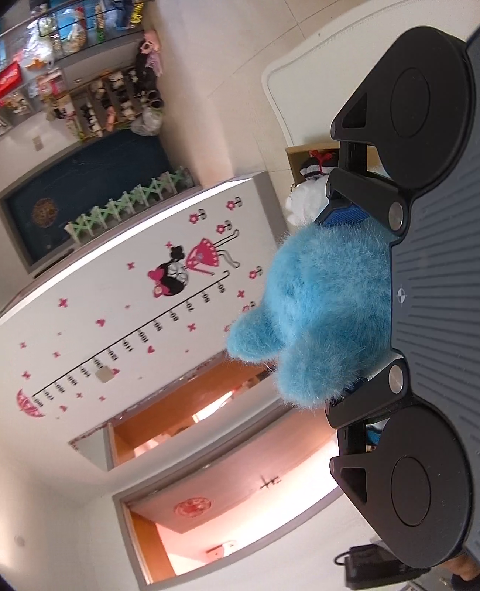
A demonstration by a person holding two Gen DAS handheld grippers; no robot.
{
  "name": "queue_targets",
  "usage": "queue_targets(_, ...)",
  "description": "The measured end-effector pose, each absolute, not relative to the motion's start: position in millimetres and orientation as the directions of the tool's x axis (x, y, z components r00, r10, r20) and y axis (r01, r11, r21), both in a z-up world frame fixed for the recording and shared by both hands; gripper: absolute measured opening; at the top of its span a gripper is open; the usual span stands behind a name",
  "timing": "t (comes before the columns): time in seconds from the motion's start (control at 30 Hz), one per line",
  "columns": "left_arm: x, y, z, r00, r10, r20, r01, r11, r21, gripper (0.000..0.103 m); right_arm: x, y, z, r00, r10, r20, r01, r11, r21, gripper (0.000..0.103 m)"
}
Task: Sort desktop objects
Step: 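Carry the blue sock doll and blue plush into the box and release both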
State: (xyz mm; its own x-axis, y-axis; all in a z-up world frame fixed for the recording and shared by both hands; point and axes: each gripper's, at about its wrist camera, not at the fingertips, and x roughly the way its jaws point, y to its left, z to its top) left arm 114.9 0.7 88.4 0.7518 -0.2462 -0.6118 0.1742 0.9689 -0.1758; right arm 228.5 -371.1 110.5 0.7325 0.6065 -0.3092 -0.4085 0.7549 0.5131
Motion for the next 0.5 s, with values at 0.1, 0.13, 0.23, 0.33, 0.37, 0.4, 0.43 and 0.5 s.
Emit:
queue_targets(0.1,145,1,76,0.736,-0.275,-0.618,0.160,0.958,-0.237,0.043,255,-360,94,0.716,0.613,-0.334,-0.403,0.754,0.520,0.076)
queue_targets(0.13,157,0,70,0.734,-0.282,-0.618,0.155,0.955,-0.252,0.043,263,-357,88,0.712,0.614,-0.342,-0.402,0.755,0.518,0.076)
queue_targets(0.23,181,4,51,0.723,-0.292,-0.626,0.138,0.949,-0.283,0.043,280,-344,68,0.701,0.612,-0.367,-0.408,0.766,0.497,0.076)
queue_targets(0.33,200,8,26,0.714,-0.288,-0.638,0.113,0.947,-0.301,0.043,292,-333,49,0.693,0.603,-0.395,-0.417,0.782,0.463,0.076)
queue_targets(0.37,203,8,19,0.712,-0.286,-0.641,0.105,0.946,-0.306,0.043,295,-331,44,0.691,0.600,-0.403,-0.420,0.787,0.452,0.076)
queue_targets(0.4,207,9,12,0.710,-0.282,-0.645,0.093,0.946,-0.311,0.043,297,-328,37,0.688,0.594,-0.416,-0.421,0.795,0.437,0.076)
queue_targets(0.43,208,10,2,0.709,-0.276,-0.649,0.081,0.946,-0.314,0.043,299,-325,31,0.687,0.586,-0.430,-0.423,0.804,0.418,0.077)
queue_targets(0.5,205,11,-10,0.705,-0.258,-0.661,0.060,0.950,-0.307,0.043,299,-320,21,0.683,0.571,-0.456,-0.428,0.818,0.384,0.077)
